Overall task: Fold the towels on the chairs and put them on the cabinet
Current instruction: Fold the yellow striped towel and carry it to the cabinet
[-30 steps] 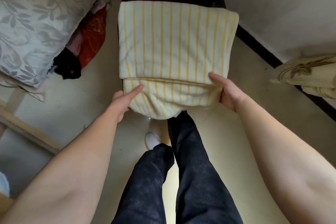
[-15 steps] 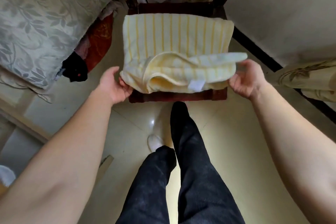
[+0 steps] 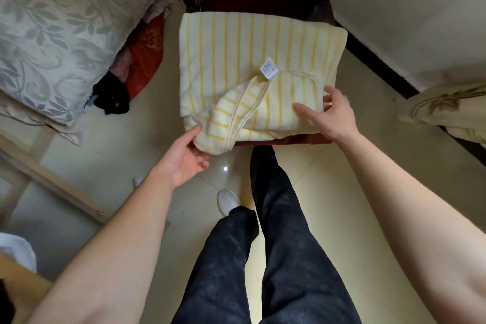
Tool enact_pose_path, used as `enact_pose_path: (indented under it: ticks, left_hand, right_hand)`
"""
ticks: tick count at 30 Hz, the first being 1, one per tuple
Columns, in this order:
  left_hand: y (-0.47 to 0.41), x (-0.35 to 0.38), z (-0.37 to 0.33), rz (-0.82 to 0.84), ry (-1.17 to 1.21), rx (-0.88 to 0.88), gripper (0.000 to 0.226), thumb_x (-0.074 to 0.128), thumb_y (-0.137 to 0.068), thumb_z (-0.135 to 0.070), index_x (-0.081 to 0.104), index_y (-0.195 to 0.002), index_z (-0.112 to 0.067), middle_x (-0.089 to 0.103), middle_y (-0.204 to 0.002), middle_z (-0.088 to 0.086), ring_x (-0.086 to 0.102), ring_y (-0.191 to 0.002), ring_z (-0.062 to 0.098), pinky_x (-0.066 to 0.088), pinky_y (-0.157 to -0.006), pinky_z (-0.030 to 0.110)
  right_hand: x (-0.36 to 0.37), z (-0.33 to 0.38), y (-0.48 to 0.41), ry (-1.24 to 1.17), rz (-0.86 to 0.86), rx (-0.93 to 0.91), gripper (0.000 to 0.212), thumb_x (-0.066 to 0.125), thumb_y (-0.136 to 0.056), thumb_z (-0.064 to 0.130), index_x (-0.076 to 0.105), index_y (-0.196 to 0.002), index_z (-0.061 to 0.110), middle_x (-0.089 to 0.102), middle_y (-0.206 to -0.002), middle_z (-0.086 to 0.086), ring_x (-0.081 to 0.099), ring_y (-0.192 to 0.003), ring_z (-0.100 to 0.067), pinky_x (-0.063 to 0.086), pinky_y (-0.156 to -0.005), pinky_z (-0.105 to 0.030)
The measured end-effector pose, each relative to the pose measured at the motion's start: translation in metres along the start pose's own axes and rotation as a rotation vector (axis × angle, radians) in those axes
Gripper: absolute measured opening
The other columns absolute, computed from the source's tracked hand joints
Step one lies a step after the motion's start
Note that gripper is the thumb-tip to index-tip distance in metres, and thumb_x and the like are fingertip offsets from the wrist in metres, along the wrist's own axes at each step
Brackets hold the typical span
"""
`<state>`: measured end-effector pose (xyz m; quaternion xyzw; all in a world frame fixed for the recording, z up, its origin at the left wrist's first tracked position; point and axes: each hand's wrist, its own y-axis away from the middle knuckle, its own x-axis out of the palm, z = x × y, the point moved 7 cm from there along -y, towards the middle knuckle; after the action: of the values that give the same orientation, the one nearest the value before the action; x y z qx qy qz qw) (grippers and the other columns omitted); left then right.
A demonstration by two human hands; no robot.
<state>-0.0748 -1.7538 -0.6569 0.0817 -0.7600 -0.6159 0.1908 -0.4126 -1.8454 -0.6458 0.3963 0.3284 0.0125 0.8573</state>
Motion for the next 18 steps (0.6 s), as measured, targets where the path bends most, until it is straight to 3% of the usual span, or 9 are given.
enact_pose_path:
  ticks: [2,3,5,7,10,12,15,18]
  left_hand:
    - [0.001,0.000,-0.003,-0.011,0.052,0.026,0.027,0.063,-0.089,-0.045,0.064,-0.105,-0.023,0.053,-0.062,-0.004,0.043,-0.059,0.011,0.031,-0.058,0.026]
    - [0.000,-0.001,-0.006,-0.026,0.090,0.056,0.026,0.064,-0.089,-0.043,0.064,-0.105,-0.022,0.055,-0.064,-0.004,0.045,-0.061,0.010,0.034,-0.060,0.026]
    - [-0.002,-0.001,-0.010,-0.039,0.158,0.111,0.031,0.060,-0.091,-0.041,0.063,-0.117,-0.024,0.072,-0.098,-0.001,0.062,-0.088,0.014,0.047,-0.079,0.030]
    - [-0.007,0.001,-0.008,-0.051,0.185,0.115,0.036,0.052,-0.097,-0.039,0.057,-0.130,-0.026,0.069,-0.123,0.003,0.063,-0.113,0.021,0.049,-0.096,0.040]
    - [-0.013,0.008,-0.005,-0.068,0.210,0.132,0.044,0.047,-0.098,-0.045,0.052,-0.138,-0.025,0.066,-0.128,0.006,0.061,-0.118,0.026,0.049,-0.099,0.045]
    - [-0.014,0.012,-0.003,-0.069,0.155,0.165,0.053,0.053,-0.093,-0.054,0.050,-0.139,-0.028,0.064,-0.130,0.002,0.060,-0.119,0.023,0.047,-0.101,0.044]
    - [-0.008,0.019,0.006,0.006,-0.123,0.186,0.075,0.079,-0.073,-0.053,0.051,-0.138,-0.028,0.066,-0.128,-0.004,0.061,-0.116,0.016,0.050,-0.089,0.037]
    - [-0.001,0.015,0.004,-0.056,-0.264,0.240,0.068,0.087,-0.069,-0.038,0.061,-0.127,-0.015,0.074,-0.106,0.001,0.064,-0.083,0.015,0.042,-0.058,0.025]
  right_hand:
    - [-0.001,0.005,0.001,-0.013,-0.040,-0.020,0.086,0.082,-0.069,0.054,0.045,-0.142,0.024,0.061,-0.117,0.006,0.060,-0.105,-0.014,0.051,-0.092,-0.033]
    - [-0.002,0.006,0.000,-0.058,-0.043,-0.010,0.081,0.084,-0.069,0.049,0.049,-0.138,0.024,0.062,-0.113,0.008,0.061,-0.104,-0.014,0.052,-0.092,-0.033]
    - [-0.001,0.007,-0.001,-0.127,0.000,0.009,0.069,0.087,-0.067,0.043,0.059,-0.127,0.023,0.066,-0.113,0.009,0.064,-0.104,-0.014,0.055,-0.093,-0.037]
    - [0.000,0.004,0.001,-0.126,0.030,0.007,0.058,0.087,-0.067,0.041,0.065,-0.118,0.024,0.069,-0.112,0.009,0.066,-0.104,-0.015,0.056,-0.093,-0.041]
    - [0.003,-0.006,0.013,-0.324,0.006,0.010,0.048,0.084,-0.072,0.027,0.068,-0.117,0.025,0.071,-0.113,0.004,0.068,-0.106,-0.019,0.057,-0.093,-0.047]
    - [0.006,-0.012,0.024,-0.511,-0.006,0.024,0.040,0.081,-0.074,0.019,0.069,-0.112,0.027,0.074,-0.109,0.002,0.072,-0.101,-0.024,0.059,-0.084,-0.054]
    - [0.005,-0.021,0.033,-0.501,-0.065,-0.008,0.025,0.078,-0.076,0.026,0.072,-0.101,0.027,0.075,-0.100,0.001,0.073,-0.095,-0.028,0.061,-0.075,-0.056]
    - [-0.006,-0.022,0.040,-0.287,-0.182,-0.098,0.018,0.064,-0.078,0.037,0.071,-0.093,0.031,0.072,-0.091,0.001,0.072,-0.090,-0.026,0.060,-0.079,-0.052]
